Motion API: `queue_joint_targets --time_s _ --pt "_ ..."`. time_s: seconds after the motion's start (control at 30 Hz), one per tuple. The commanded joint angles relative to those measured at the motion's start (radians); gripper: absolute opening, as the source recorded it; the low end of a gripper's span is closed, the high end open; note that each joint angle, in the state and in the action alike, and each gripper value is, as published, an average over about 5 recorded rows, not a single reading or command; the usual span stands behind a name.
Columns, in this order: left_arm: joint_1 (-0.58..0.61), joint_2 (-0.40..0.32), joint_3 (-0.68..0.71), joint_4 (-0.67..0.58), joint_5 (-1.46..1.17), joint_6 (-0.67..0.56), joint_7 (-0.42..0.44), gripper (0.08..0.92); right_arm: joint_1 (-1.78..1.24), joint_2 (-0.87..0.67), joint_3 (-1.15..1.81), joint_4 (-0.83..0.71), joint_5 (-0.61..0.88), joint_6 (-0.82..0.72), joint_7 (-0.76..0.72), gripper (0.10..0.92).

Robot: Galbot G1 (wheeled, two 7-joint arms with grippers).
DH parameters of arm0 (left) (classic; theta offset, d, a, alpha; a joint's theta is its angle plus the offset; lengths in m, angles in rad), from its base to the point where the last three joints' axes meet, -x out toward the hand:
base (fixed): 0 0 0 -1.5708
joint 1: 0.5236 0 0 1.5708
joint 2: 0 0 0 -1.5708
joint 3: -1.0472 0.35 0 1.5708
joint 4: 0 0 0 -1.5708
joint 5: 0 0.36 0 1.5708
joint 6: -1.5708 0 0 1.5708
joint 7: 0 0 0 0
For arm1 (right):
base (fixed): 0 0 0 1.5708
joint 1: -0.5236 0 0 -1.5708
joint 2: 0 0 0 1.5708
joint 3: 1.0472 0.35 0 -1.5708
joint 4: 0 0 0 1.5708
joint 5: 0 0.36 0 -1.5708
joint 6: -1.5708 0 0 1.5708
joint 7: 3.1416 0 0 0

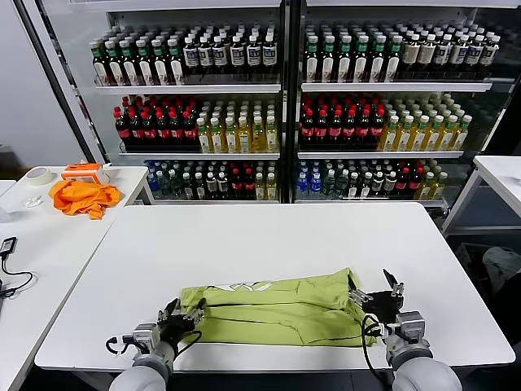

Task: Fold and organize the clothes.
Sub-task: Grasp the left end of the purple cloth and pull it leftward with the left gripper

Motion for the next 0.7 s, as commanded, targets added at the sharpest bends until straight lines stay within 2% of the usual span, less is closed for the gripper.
queue_joint_targets --time_s 0.03,0.33,0.53,0.7 --pt "0.012 -0.037 0.033 0.008 0.018 0.015 -0.041 0.577 0.002 0.004 0.013 0.001 0.000 -0.002 0.002 0.823" --pt "-0.001 -0.039 0.024 0.009 0.055 0.016 -0.043 0.317 0.007 0.009 0.011 -0.007 0.000 -0.003 0.004 0.823" --pt "0.005 -0.005 -0.041 -0.029 0.187 0.053 -0.007 0.148 0.008 0.014 0.016 -0.011 0.001 -0.002 0.008 0.823" --pt "0.030 0.042 -0.160 -0.086 0.251 0.126 0.008 0.111 0.001 0.017 0.016 0.000 0.001 0.000 0.010 0.823"
